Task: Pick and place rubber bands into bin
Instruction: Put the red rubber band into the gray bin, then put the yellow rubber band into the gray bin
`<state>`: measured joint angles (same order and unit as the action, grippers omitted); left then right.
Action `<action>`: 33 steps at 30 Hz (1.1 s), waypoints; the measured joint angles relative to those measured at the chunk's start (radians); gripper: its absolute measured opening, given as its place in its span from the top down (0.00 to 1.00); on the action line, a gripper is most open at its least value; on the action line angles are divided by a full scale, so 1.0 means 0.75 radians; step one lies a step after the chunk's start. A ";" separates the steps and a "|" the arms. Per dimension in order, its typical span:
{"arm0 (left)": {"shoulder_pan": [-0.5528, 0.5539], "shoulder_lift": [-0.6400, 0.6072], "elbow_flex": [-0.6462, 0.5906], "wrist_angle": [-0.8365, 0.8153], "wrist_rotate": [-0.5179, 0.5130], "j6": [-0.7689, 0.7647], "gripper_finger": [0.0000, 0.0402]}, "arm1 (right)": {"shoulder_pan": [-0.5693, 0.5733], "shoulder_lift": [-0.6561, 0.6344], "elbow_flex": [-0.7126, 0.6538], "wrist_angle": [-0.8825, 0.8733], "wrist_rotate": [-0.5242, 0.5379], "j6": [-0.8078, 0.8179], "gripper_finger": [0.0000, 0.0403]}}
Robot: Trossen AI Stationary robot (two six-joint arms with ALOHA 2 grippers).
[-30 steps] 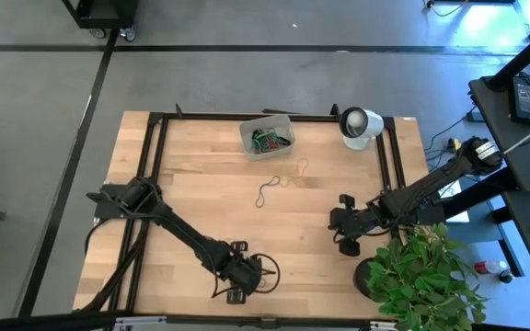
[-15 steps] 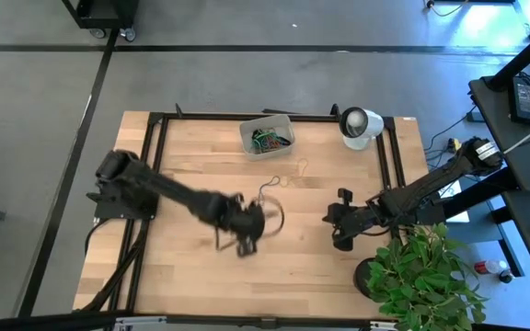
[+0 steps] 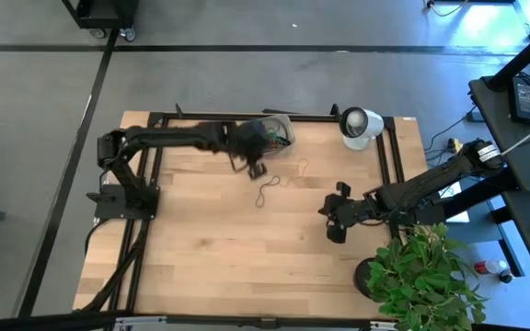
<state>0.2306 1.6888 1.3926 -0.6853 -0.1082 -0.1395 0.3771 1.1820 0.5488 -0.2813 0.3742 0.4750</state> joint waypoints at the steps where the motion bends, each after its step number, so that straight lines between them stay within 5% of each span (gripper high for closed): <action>1: 0.044 0.005 0.000 0.045 0.004 0.039 1.00 | -0.024 0.000 0.000 0.004 0.001 0.013 0.98; 9: 0.312 0.064 0.006 0.352 0.039 0.340 1.00 | -0.197 0.000 0.000 0.047 0.001 0.090 0.98; 17: 0.486 0.246 0.002 0.362 0.110 0.471 1.00 | -0.284 0.000 0.000 0.073 0.001 0.171 0.98; 25: 0.518 0.351 0.002 0.359 0.133 0.492 0.98 | -0.299 0.000 0.000 0.084 0.000 0.179 0.98; 33: 0.513 0.324 0.002 0.277 0.124 0.398 0.79 | -0.299 0.000 0.000 0.088 -0.001 0.144 0.98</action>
<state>0.6155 1.9315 1.3941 -0.4774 -0.0154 0.1588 0.1532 1.1820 0.5488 -0.2155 0.3735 0.5833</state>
